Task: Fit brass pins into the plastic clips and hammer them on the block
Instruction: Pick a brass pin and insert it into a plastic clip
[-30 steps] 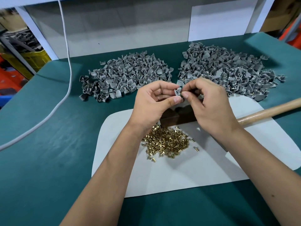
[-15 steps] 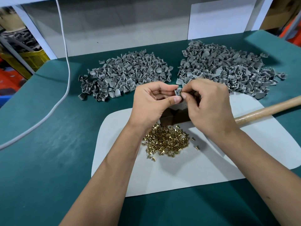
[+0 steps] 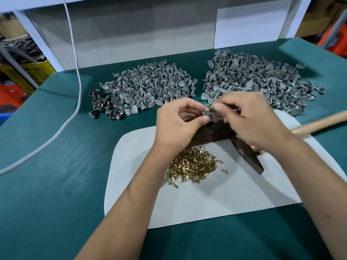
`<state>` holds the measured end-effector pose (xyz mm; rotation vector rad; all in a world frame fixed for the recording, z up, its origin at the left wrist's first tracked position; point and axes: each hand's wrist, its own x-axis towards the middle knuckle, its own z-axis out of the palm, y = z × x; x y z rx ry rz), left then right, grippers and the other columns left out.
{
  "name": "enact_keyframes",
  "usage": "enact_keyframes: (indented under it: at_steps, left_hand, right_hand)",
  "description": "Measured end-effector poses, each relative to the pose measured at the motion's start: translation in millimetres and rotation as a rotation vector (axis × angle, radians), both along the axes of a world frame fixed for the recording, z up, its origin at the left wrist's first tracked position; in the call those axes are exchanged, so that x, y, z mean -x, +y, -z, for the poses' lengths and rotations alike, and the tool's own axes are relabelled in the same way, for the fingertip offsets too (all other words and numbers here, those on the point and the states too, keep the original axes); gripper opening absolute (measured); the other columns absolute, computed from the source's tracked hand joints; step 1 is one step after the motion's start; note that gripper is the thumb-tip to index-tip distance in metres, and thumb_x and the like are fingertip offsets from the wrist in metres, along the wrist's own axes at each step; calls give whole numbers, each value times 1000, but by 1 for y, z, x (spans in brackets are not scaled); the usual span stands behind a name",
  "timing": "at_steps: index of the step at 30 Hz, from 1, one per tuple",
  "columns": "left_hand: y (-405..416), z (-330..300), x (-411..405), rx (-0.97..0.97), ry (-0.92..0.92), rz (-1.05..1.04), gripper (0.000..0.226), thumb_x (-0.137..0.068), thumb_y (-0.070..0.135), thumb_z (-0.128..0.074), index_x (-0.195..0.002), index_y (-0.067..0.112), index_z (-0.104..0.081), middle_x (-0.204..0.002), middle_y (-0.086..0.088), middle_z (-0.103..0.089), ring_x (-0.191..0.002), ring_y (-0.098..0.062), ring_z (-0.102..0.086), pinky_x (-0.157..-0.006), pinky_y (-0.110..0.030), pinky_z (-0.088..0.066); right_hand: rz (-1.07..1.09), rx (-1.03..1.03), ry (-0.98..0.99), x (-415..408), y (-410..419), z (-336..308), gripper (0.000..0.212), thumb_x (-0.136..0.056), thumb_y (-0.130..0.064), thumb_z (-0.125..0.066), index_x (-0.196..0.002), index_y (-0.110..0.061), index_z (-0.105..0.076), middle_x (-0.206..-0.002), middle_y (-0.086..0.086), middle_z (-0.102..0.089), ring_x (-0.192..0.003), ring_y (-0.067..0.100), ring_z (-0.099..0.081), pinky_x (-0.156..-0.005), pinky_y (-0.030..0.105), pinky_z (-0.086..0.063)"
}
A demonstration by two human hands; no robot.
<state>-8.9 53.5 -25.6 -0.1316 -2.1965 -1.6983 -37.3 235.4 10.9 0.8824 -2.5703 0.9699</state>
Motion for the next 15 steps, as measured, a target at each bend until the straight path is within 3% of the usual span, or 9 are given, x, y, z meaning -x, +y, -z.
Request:
enact_keyframes:
  at_steps: [2, 5, 6, 9, 13, 15]
  left_hand:
    - [2, 1, 0, 200, 12, -48, 18, -75, 9, -88, -86, 18, -77, -91, 4, -76, -89, -11, -73, -90, -33, -59]
    - [-3, 2, 1, 185, -76, -74, 16, -76, 12, -88, -81, 20, -75, -101, 7, -77, -100, -6, -71, -98, -34, -55]
    - [-4, 2, 1, 159, -103, -75, 16, -75, 10, -88, -79, 19, -75, -103, 8, -77, -103, -6, -70, -101, -35, -54]
    - [-4, 1, 2, 143, -140, -70, 15, -76, 8, -87, -76, 16, -75, -107, 7, -76, -105, -5, -69, -104, -33, -52]
    - [-6, 0, 1, 168, -137, -57, 14, -76, 11, -88, -80, 17, -76, -107, 8, -75, -107, -5, -68, -103, -34, -52]
    - [-7, 0, 1, 179, -130, -54, 16, -76, 14, -88, -85, 19, -76, -106, 10, -75, -106, -5, -68, -101, -34, -53]
  right_hand:
    - [-3, -81, -61, 8, 18, -11, 22, -99, -29, -62, -83, -20, -74, -68, -9, -66, -68, 10, -60, -67, 31, -49]
    - [-86, -302, -247, 20, 48, -28, 10, -88, -33, -75, -78, -31, -74, -71, -18, -71, -67, -1, -65, -64, 14, -48]
    - [-117, -397, -351, 23, 57, -31, 6, -82, -35, -80, -82, -34, -74, -74, -21, -72, -70, -2, -67, -68, 16, -51]
    - [-139, -608, -570, 24, 73, -27, 30, -68, -34, -92, -91, -34, -72, -79, -12, -74, -79, 9, -70, -74, 29, -57]
    - [-152, -598, -518, 20, 69, -10, 29, -70, -20, -93, -83, -32, -69, -76, -5, -68, -75, 16, -64, -71, 33, -53]
    - [-204, -554, -527, 20, 74, -9, 27, -74, -16, -91, -81, -30, -70, -76, -5, -68, -73, 13, -63, -68, 28, -52]
